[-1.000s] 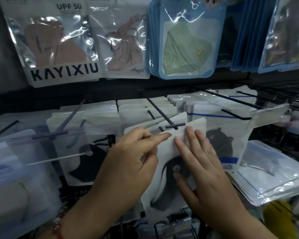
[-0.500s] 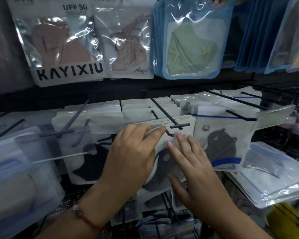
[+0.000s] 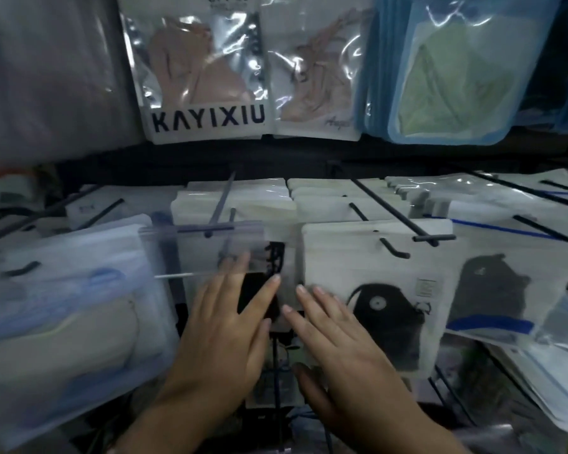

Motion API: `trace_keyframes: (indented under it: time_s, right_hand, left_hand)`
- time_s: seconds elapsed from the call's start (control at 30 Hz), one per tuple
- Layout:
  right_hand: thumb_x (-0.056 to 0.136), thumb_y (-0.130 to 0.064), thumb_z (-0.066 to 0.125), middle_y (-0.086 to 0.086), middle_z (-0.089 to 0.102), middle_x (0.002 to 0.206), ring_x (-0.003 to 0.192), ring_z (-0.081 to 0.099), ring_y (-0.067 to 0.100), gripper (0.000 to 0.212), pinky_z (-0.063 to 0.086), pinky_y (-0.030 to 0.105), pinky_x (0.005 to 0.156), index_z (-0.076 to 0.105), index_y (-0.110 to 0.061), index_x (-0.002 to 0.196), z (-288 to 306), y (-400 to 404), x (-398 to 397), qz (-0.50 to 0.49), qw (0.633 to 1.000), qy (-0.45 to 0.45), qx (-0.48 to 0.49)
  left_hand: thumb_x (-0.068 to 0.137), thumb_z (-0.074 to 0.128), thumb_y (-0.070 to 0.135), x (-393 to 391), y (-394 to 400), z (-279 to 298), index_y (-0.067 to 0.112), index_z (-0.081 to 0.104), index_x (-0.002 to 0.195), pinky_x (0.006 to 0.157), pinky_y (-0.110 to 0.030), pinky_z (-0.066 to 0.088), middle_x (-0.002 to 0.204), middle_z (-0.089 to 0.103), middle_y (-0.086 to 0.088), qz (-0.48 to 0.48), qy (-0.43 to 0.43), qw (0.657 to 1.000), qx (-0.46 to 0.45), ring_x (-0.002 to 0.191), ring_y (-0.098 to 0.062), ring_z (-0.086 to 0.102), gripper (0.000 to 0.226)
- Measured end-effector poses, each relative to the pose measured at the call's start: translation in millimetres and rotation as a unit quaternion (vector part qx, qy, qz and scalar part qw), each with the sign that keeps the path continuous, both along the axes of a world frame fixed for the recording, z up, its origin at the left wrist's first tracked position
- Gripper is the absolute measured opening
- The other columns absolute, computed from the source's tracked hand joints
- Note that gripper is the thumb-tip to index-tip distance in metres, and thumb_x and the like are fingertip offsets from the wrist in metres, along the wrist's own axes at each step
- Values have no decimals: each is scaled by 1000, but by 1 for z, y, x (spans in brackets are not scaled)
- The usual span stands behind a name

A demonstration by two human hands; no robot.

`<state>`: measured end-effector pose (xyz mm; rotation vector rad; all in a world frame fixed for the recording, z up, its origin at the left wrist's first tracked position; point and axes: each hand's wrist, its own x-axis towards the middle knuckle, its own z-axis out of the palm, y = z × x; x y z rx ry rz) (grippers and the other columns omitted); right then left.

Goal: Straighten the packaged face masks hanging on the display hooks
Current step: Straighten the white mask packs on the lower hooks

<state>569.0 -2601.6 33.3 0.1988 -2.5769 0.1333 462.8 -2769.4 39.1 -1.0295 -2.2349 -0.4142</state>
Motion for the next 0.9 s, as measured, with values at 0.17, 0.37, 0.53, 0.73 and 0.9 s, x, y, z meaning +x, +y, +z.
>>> trace_keyframes:
  time_s: [0.17, 0.37, 0.53, 0.73, 0.9]
  right_hand:
    - [89, -41, 53, 2, 26, 160, 149, 19, 21, 66, 9, 33, 119, 35, -22, 150, -4, -9, -25, 6, 999, -33, -5]
    - [97, -46, 39, -15, -8, 158, 146, -16, 4, 65, -6, 22, 119, 10, -37, 154, 6, -17, -41, -34, 996, -37, -76]
    - [94, -35, 59, -20, 6, 161, 144, 2, -10, 82, 17, 23, 119, 4, -40, 154, 14, -21, -50, -32, 971, -13, -236]
    - [91, -30, 65, -22, 31, 154, 138, 30, -8, 81, 34, 28, 114, 14, -40, 153, 18, -24, -69, -18, 899, -7, -438]
    - [90, -38, 64, -10, 54, 138, 128, 50, 8, 59, 47, 44, 103, 41, -34, 143, 20, -24, -77, -13, 869, 30, -493]
  left_hand:
    - [92, 42, 38, -19, -35, -8, 27, 47, 146, 100, -50, 47, 144, 40, -14, 67, -33, 997, -4, 131, -35, 43, 55]
    - [94, 61, 28, -36, -55, -14, 28, 51, 143, 108, -50, 41, 162, 24, -10, 82, -104, 990, 44, 144, -33, 33, 49]
    - [97, 55, 37, -44, -56, -12, 44, 28, 149, 117, -47, 31, 166, 7, 14, 51, -229, 958, 163, 151, -14, 17, 60]
    - [97, 60, 29, -54, -48, -7, 58, 12, 149, 114, -49, 38, 156, 35, 18, -29, -371, 871, 321, 140, -13, 41, 77]
    - [98, 58, 26, -59, -48, -5, 48, 30, 149, 107, -38, 46, 144, 51, 16, -41, -386, 848, 361, 128, -8, 52, 63]
